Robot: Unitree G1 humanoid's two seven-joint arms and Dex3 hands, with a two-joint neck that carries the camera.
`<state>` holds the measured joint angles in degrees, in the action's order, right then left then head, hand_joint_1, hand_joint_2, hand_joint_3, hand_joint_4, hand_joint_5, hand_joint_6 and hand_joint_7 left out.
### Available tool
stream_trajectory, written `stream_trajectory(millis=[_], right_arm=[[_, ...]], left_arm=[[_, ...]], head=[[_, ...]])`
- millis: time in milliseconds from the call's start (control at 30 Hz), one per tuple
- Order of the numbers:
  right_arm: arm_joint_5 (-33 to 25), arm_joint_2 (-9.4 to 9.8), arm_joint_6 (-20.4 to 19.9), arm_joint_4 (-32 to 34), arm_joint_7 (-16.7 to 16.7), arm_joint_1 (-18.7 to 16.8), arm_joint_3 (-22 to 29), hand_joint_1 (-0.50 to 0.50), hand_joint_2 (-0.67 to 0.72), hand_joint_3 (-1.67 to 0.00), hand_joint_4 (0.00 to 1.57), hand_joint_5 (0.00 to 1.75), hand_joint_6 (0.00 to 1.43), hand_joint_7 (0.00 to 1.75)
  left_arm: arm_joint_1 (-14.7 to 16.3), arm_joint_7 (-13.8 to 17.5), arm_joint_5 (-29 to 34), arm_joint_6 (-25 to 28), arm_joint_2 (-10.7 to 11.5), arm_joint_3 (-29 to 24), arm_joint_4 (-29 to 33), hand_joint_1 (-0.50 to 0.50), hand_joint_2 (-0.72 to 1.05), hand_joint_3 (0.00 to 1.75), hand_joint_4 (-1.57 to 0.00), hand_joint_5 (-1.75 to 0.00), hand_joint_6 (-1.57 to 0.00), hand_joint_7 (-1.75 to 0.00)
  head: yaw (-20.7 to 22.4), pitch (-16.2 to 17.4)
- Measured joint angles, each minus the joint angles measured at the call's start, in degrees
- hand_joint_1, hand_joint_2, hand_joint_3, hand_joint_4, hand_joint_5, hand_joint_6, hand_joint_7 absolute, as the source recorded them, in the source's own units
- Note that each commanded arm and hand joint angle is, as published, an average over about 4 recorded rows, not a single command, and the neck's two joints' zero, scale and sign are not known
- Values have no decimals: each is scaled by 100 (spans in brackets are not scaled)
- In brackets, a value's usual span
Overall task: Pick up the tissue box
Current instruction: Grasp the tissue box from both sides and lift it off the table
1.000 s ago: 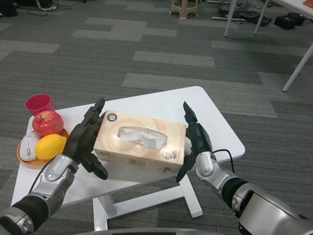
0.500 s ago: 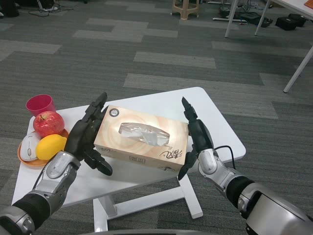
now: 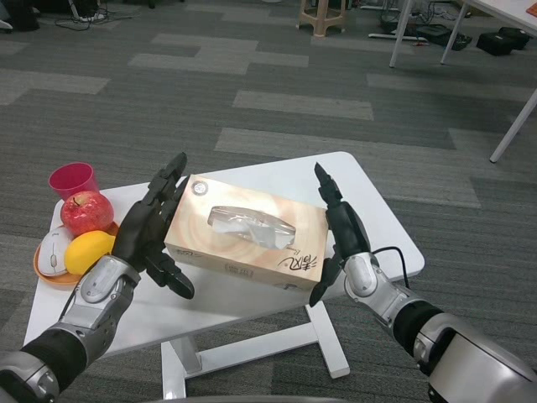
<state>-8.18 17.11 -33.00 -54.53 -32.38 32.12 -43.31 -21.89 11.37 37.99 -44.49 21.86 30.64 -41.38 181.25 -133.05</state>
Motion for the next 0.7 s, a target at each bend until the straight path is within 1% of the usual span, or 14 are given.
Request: stream_trajectory(millis=[100,167,233,300,367,433,567,700], right_arm=[[2,53,0,57,32,86,0,-42,72,0,98,0,0,0],[3,96,0,90,52,131,0,-42,72,0,96,0,0,0],[4,120,0,99,70,166,0,-42,72,0,94,0,0,0],[6,139,0,104,87,192,-1,-42,72,-4,94,0,0,0],[8,177,0,118,96,217,-2,-42,72,-4,94,0,0,0],[8,231,0,130,97,262,-2,-42,72,0,94,0,0,0],[8,315,0,156,98,349,-2,-42,72,0,93,0,0,0],[8,372,0,212,106,360,-2,-42,72,0,91,0,0,0]], left_arm=[[10,-12,23,0,59,-6,74,50,-37,4,0,-21,0,0],[28,-19,33,-1,89,-6,113,50,-37,4,0,-26,0,0],[50,-27,36,-1,102,-7,123,50,-37,0,0,-31,0,0],[82,-35,49,-1,111,-7,139,50,-37,0,0,-31,0,0],[130,-38,70,-1,121,-6,165,50,-37,0,0,-31,0,0],[187,-39,81,-1,126,-4,179,50,-37,0,0,-31,0,0],[256,-45,92,-1,140,-3,211,50,-37,0,0,-31,0,0],[324,-52,100,-1,156,-2,304,50,-37,0,0,-31,0,0]], head=[[2,0],[5,-2],[7,-3],[0,-2],[-4,-1],[1,-1],[12,13],[10,14]])
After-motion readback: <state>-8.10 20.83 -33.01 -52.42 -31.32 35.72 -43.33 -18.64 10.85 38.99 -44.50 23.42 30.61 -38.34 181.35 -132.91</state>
